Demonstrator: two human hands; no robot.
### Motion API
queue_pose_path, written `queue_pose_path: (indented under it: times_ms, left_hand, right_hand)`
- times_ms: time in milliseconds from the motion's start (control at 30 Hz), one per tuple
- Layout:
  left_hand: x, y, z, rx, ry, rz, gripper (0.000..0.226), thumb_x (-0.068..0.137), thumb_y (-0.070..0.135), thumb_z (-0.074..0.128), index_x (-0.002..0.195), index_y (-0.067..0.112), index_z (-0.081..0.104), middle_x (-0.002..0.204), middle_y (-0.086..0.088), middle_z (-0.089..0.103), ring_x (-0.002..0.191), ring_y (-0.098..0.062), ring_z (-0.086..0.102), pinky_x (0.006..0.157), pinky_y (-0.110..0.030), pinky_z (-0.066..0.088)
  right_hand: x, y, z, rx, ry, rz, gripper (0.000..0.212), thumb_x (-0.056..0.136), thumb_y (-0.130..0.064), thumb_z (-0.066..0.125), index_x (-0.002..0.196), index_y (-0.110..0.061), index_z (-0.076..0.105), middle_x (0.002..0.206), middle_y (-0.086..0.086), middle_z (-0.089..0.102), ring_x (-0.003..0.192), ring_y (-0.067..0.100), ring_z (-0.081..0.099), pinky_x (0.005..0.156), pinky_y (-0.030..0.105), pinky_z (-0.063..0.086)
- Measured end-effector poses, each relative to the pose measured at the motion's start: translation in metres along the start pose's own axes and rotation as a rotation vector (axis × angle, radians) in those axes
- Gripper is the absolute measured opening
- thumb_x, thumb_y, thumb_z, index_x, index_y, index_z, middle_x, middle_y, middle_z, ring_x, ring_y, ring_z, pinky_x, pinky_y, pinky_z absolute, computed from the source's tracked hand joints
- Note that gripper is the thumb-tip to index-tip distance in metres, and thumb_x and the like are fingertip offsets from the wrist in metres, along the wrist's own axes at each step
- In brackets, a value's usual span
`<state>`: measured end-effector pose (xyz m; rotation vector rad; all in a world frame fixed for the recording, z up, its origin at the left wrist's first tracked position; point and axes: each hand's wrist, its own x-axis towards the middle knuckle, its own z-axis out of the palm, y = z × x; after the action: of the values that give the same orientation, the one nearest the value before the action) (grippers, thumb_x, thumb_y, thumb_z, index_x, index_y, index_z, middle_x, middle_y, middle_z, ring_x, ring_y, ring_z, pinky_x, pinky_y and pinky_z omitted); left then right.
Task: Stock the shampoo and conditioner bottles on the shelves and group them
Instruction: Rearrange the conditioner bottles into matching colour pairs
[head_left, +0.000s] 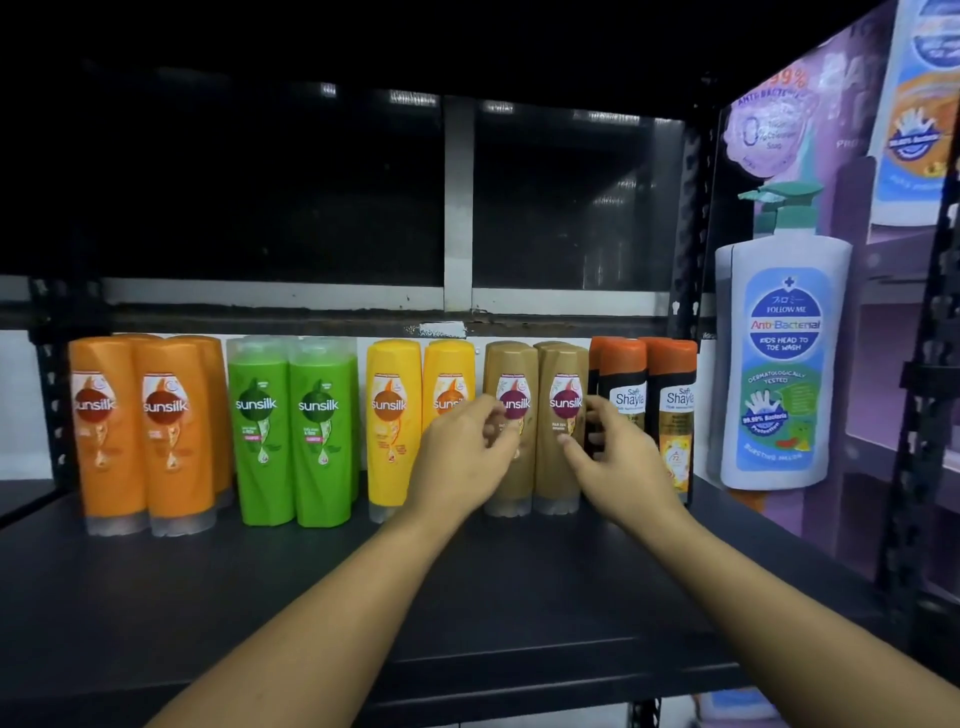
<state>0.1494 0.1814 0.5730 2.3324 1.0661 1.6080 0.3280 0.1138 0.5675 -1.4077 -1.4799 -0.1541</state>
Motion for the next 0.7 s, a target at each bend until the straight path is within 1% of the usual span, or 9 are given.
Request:
queue_pose_path:
  times_ms: [100, 200, 267, 333, 433, 500, 600, 700]
  left_hand:
    - [0.006, 0.007, 0.011, 0.057, 0.070, 0.013, 0.044, 0.096, 0.040, 0.064, 0.135, 0.022, 0.056, 0.119, 0.002, 0.069, 0.104, -0.016, 0.066, 0.085, -0.032, 0.056]
    - [0.003, 0.008, 0.020, 0.140, 0.076, -0.004, 0.061, 0.097, 0.044, 0.062, 0.149, 0.024, 0.038, 0.131, 0.000, 0.064, 0.111, -0.022, 0.066, 0.083, -0.033, 0.057]
    - [-0.001, 0.005, 0.024, 0.203, 0.085, -0.006, 0.067, 0.097, 0.044, 0.061, 0.153, 0.023, 0.030, 0.130, -0.002, 0.065, 0.108, -0.024, 0.068, 0.080, -0.035, 0.057]
    - [-0.002, 0.003, 0.027, 0.258, 0.098, 0.005, 0.071, 0.098, 0.042, 0.061, 0.156, 0.021, 0.025, 0.128, -0.004, 0.065, 0.107, -0.026, 0.068, 0.078, -0.034, 0.055]
    - [-0.003, 0.002, 0.031, 0.318, 0.100, 0.030, 0.076, 0.099, 0.042, 0.060, 0.159, 0.019, 0.020, 0.128, -0.004, 0.065, 0.106, -0.025, 0.068, 0.075, -0.031, 0.053]
    - [-0.005, 0.001, 0.035, 0.351, 0.074, 0.028, 0.080, 0.100, 0.044, 0.059, 0.161, 0.018, 0.014, 0.129, -0.004, 0.063, 0.107, -0.024, 0.068, 0.076, -0.031, 0.054]
    - [-0.007, -0.004, 0.041, 0.367, 0.044, -0.001, 0.088, 0.099, 0.044, 0.060, 0.162, 0.019, 0.004, 0.127, -0.004, 0.062, 0.106, -0.024, 0.067, 0.075, -0.030, 0.051]
    - [-0.009, -0.010, 0.049, 0.413, -0.027, -0.041, 0.108, 0.094, 0.043, 0.068, 0.161, 0.021, -0.014, 0.123, -0.006, 0.062, 0.105, -0.027, 0.067, 0.077, -0.036, 0.054]
  right_hand:
    - [0.010, -0.005, 0.012, 0.043, 0.069, 0.001, 0.047, 0.092, -0.032, 0.068, 0.135, -0.031, 0.048, 0.120, -0.013, 0.064, 0.110, 0.006, 0.061, 0.093, 0.035, 0.054]
    - [0.012, -0.005, 0.022, -0.020, 0.101, 0.067, 0.054, 0.089, -0.035, 0.068, 0.136, -0.029, 0.043, 0.117, -0.005, 0.066, 0.108, 0.016, 0.064, 0.089, 0.042, 0.056]
    - [0.010, -0.002, 0.029, -0.052, 0.098, 0.127, 0.062, 0.088, -0.036, 0.067, 0.141, -0.028, 0.037, 0.116, 0.000, 0.067, 0.106, 0.023, 0.066, 0.086, 0.045, 0.057]
    - [0.005, 0.004, 0.036, -0.068, 0.082, 0.158, 0.071, 0.088, -0.034, 0.068, 0.147, -0.028, 0.028, 0.116, 0.002, 0.068, 0.104, 0.026, 0.067, 0.083, 0.045, 0.057]
    - [0.002, 0.015, 0.044, -0.093, 0.045, 0.183, 0.080, 0.090, -0.031, 0.069, 0.152, -0.026, 0.019, 0.118, 0.004, 0.069, 0.105, 0.028, 0.068, 0.081, 0.040, 0.055]
    - [0.003, 0.021, 0.046, -0.093, 0.016, 0.204, 0.084, 0.091, -0.031, 0.071, 0.154, -0.025, 0.016, 0.123, 0.004, 0.068, 0.109, 0.028, 0.067, 0.082, 0.037, 0.052]
    - [0.004, 0.029, 0.047, -0.073, -0.031, 0.220, 0.093, 0.090, -0.032, 0.075, 0.157, -0.026, 0.010, 0.131, 0.003, 0.065, 0.116, 0.028, 0.064, 0.089, 0.038, 0.051]
    - [0.005, 0.035, 0.050, -0.053, -0.045, 0.220, 0.093, 0.089, -0.030, 0.076, 0.156, -0.028, 0.011, 0.132, 0.003, 0.064, 0.117, 0.028, 0.063, 0.089, 0.036, 0.049]
